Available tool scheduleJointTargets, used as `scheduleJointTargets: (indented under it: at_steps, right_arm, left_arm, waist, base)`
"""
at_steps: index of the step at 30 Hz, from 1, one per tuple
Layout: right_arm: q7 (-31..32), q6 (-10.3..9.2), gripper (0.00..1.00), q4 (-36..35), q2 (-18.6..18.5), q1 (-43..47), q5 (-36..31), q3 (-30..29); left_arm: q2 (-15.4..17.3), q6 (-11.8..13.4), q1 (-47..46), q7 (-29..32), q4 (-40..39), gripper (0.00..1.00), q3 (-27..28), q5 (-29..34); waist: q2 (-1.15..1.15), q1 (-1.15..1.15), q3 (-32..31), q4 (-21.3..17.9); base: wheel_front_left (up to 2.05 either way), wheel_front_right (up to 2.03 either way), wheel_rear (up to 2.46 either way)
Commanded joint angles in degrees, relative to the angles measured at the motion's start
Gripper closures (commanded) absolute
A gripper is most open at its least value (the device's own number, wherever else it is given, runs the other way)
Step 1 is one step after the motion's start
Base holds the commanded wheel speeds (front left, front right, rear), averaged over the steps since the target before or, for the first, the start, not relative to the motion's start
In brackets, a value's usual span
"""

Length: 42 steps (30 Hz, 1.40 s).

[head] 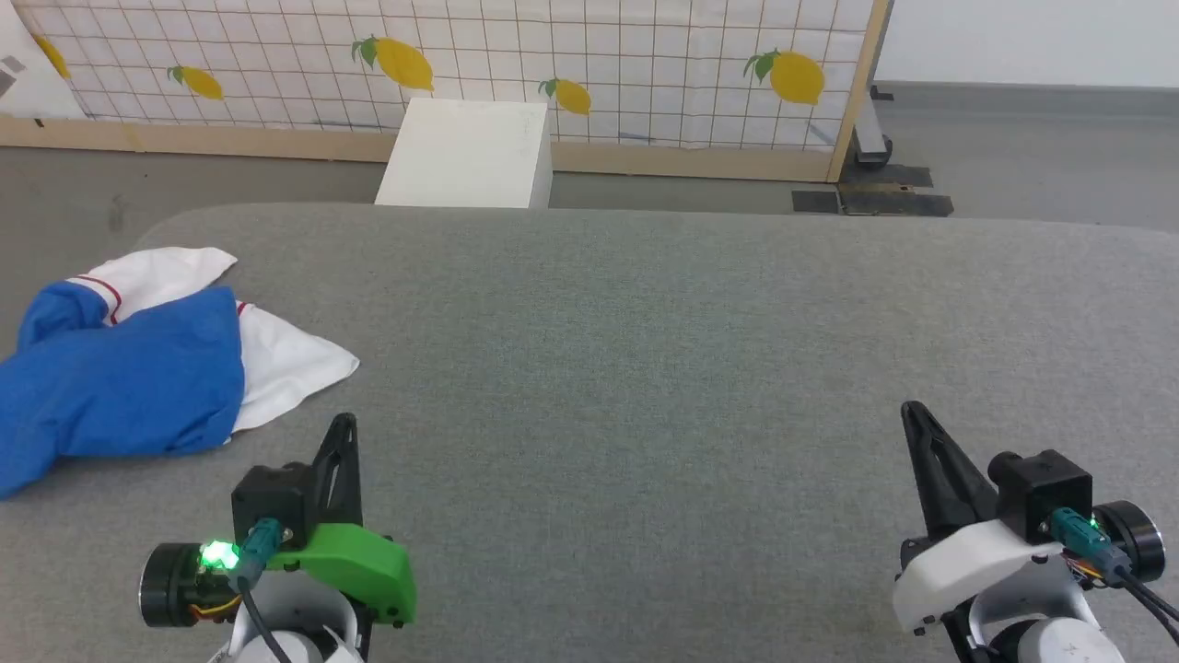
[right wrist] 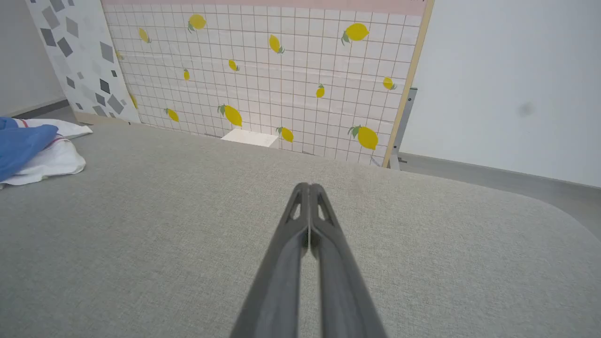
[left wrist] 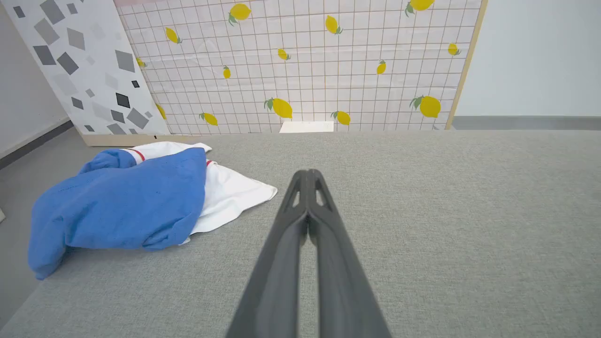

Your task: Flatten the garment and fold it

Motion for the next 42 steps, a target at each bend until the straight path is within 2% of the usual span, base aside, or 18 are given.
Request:
scheduleJointTargets:
  at_steps: [1, 10, 11, 24, 42]
  right_arm:
    - [0.16, -0.09, 1.0, -0.3, 0.06, -0.17, -0.37, 0.07]
    - [0.16, -0.09, 1.0, -0.3, 0.06, -0.17, -0.37, 0.07]
    - [0.0, 0.0, 0.0, 0.0, 0.0, 0.0, 0.01, -0.02]
    - [-0.7, -0.01, 0.0, 0.03, 0.0, 0.05, 0.15, -0.19]
    - [-1.95, -0.02, 0.0, 0.11, 0.02, -0.39, 0.28, 1.33]
  left_arm:
    - [-0.32, -0.06, 0.63, 0.08, -0.15, 1.0, 0.2, 0.59]
    - [-0.32, -0.06, 0.63, 0.08, -0.15, 1.0, 0.2, 0.59]
    - [0.0, 0.0, 0.0, 0.0, 0.0, 0.0, 0.0, 0.0]
    - [0.0, 0.61, -0.32, -1.09, 0.73, 0.0, -0.66, -0.57]
    - [0.98, 2.9, 0.5, -3.7, 1.54, 0.0, -0.28, -2.13]
  waist:
    - [0.0, 0.0, 0.0, 0.0]
    - [0.0, 0.0, 0.0, 0.0]
    - [0.0, 0.0, 0.0, 0.0]
    - [0.0, 0.0, -0.05, 0.78]
    - [0.0, 0.0, -0.21, 8.89]
  base:
    - [0.0, 0.0, 0.0]
    - [0.0, 0.0, 0.0]
    - [0.0, 0.0, 0.0]
    - [0.0, 0.0, 0.0]
    - [0.0, 0.0, 0.0]
